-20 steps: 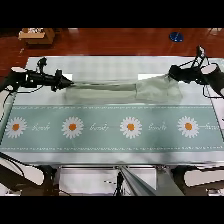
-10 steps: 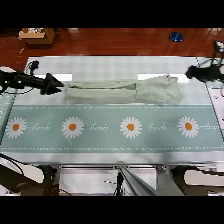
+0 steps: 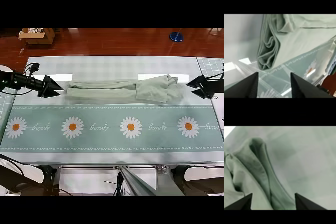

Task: Fold the shirts.

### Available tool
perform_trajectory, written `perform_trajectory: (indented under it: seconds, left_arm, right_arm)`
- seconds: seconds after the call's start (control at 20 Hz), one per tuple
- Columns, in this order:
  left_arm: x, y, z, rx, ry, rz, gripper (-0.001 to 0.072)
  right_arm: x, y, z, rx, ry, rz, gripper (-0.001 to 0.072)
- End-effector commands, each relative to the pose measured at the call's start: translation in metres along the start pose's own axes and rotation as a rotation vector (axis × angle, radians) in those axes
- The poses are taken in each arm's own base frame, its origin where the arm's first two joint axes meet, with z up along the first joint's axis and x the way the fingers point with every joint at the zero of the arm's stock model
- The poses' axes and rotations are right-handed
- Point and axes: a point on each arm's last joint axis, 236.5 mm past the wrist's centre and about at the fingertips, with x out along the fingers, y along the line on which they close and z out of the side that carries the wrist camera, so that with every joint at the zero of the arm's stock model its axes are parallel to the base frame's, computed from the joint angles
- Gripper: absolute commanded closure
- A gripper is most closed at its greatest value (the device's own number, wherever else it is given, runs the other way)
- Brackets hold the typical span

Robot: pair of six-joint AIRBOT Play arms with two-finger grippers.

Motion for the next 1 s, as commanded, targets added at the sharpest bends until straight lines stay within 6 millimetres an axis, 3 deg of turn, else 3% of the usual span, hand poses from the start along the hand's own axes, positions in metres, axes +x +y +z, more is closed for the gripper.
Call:
perform_trajectory:
  seconds: [0.0, 0.35, 0.4, 0.45, 0.55, 0.65, 0.75, 0.9, 0.95]
  left_arm:
    - [0.01, -0.009, -0.005, 0.034, 0.031, 0.003, 0.0254]
    - [0.019, -0.017, -0.008, 0.051, 0.052, 0.004, 0.0255]
    - [0.019, -0.017, -0.009, 0.051, 0.053, 0.004, 0.0255]
    - [0.019, -0.017, -0.009, 0.051, 0.055, 0.003, 0.0255]
    - [0.019, -0.018, -0.01, 0.051, 0.061, 0.001, 0.0255]
    - [0.019, -0.02, -0.012, 0.052, 0.065, -0.004, 0.0275]
    - [0.021, -0.034, -0.008, 0.05, 0.051, -0.06, 0.0417]
    - [0.025, -0.087, 0.001, 0.103, 0.007, -0.244, 0.0591]
    - [0.029, -0.108, 0.001, 0.133, -0.001, -0.307, 0.0617]
  right_arm:
    - [0.031, 0.021, -0.008, 0.069, 0.041, 0.118, 0.012]
    - [0.105, 0.062, -0.05, 0.04, 0.138, 0.154, 0.0132]
    - [0.109, 0.07, -0.054, 0.0, 0.142, 0.158, 0.0177]
    - [0.11, 0.079, -0.059, -0.055, 0.147, 0.172, 0.037]
    - [0.102, 0.09, -0.059, -0.116, 0.141, 0.188, 0.067]
    - [0.083, 0.101, -0.053, -0.138, 0.122, 0.208, 0.0686]
    - [0.058, 0.113, -0.048, -0.171, 0.102, 0.227, 0.0686]
    - [0.019, 0.134, -0.049, -0.263, 0.083, 0.233, 0.0686]
    - [0.005, 0.141, -0.051, -0.298, 0.076, 0.232, 0.0686]
